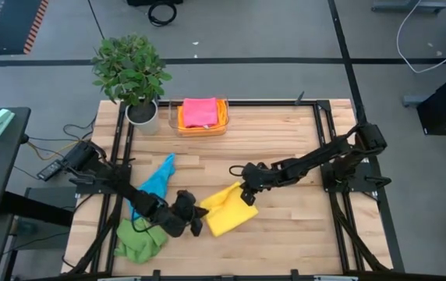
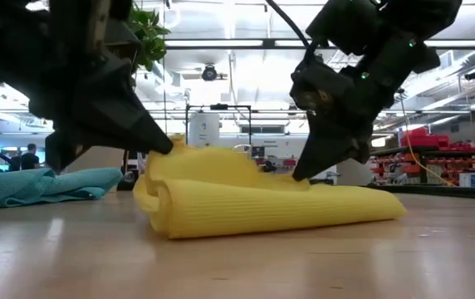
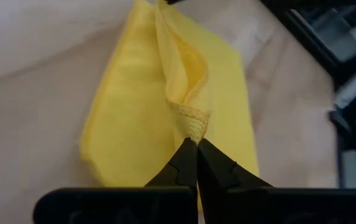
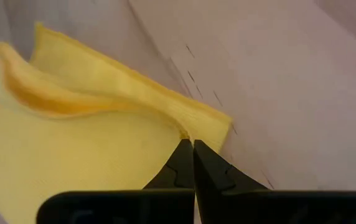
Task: Fold microfiber towels
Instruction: Fold the yellow microfiber cloth
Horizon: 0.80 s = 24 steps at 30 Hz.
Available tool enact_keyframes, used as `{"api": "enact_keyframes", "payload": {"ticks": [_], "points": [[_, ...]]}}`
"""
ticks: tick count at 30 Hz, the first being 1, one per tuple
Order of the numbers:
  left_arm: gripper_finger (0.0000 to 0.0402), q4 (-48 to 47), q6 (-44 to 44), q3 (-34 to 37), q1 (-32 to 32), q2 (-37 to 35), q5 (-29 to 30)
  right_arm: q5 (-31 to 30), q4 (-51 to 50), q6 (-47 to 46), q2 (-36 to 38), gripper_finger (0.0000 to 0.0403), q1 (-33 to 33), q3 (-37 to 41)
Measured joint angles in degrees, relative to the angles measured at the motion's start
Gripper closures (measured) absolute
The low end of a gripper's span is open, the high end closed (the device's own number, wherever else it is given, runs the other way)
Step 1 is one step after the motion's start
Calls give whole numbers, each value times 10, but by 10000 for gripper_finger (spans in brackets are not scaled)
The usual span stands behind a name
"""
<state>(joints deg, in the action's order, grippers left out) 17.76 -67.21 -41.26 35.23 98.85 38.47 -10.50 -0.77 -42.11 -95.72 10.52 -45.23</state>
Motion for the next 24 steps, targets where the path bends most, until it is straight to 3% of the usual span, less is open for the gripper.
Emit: {"api": "enact_keyframes", "payload": {"ticks": [13,18,24], "points": [[394,-31,-27,0,-1,0,15,-11,58,38,-21,392,-15,0],[397,-31,-27,0,-1,0,16,-9,62,32,-19,345,-19,0],[397,-37,-32,0,-1,1,23,7,15,39,39,257,-34,0]]}}
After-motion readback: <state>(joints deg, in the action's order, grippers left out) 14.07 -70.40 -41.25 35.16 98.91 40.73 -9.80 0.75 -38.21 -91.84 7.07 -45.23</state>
